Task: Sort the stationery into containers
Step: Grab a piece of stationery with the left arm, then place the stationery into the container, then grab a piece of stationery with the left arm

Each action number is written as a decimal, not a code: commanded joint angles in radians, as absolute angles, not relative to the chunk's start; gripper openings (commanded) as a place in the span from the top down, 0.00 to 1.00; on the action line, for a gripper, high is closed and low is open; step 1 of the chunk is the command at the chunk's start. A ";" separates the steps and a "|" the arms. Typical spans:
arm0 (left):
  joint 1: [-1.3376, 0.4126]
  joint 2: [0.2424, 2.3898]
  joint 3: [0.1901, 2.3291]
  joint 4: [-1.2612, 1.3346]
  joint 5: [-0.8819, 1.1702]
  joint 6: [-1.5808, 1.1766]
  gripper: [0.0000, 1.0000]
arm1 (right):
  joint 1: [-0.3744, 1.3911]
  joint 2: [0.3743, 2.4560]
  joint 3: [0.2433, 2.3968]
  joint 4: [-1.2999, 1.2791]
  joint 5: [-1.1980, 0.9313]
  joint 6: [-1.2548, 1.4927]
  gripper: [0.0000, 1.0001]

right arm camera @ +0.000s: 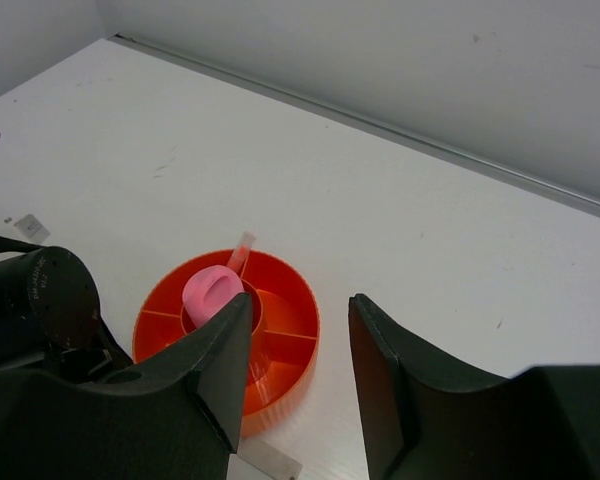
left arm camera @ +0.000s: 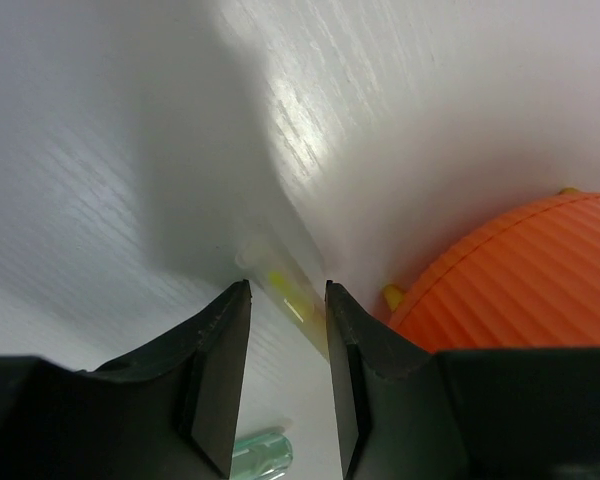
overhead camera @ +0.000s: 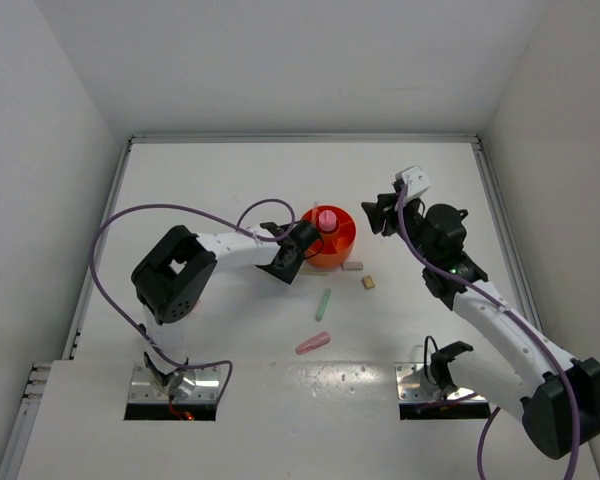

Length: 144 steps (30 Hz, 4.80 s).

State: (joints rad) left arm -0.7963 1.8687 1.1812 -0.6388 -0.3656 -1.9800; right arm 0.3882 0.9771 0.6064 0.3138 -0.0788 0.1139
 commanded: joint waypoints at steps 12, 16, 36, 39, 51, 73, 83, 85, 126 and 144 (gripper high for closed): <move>-0.762 1.901 1.192 -0.673 -0.344 -2.134 0.58 | 0.383 0.957 0.621 0.370 -0.071 0.129 0.56; -0.753 1.910 1.171 -0.673 -0.313 -2.134 0.64 | 0.383 0.957 0.621 0.379 -0.071 0.138 0.56; -0.724 1.775 1.020 -0.701 -0.296 -2.020 1.00 | 0.374 0.930 0.621 0.388 -0.061 0.147 0.56; -0.715 1.752 1.041 -0.701 -0.339 -1.962 1.00 | 0.374 0.920 0.612 0.388 -0.061 0.147 0.56; -0.744 1.487 1.203 -0.502 -0.707 -1.237 1.00 | 0.374 0.920 0.612 0.388 -0.061 0.147 0.58; -0.733 1.776 1.520 -0.048 -0.628 -0.430 1.00 | 0.374 0.968 0.612 0.397 -0.061 0.147 0.61; -0.742 1.818 1.453 -0.026 -0.572 -0.437 1.00 | 0.374 0.968 0.612 0.397 -0.061 0.147 0.61; -0.742 1.818 1.414 -0.011 -0.551 -0.459 1.00 | 0.365 0.968 0.612 0.397 -0.052 0.147 0.61; -0.680 1.313 1.053 -0.572 -0.635 -1.125 0.37 | 0.337 0.980 0.756 0.091 -0.407 -0.064 1.00; -0.555 1.161 0.854 -1.083 -0.804 -1.269 0.07 | 0.359 1.204 0.979 -0.497 -0.954 -0.525 0.87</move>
State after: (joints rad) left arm -0.5797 1.0958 0.8261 -1.0630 -0.7410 -1.3708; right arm 0.3561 1.2190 0.9413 -0.4942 -0.8909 -0.4850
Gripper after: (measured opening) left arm 0.911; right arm 0.125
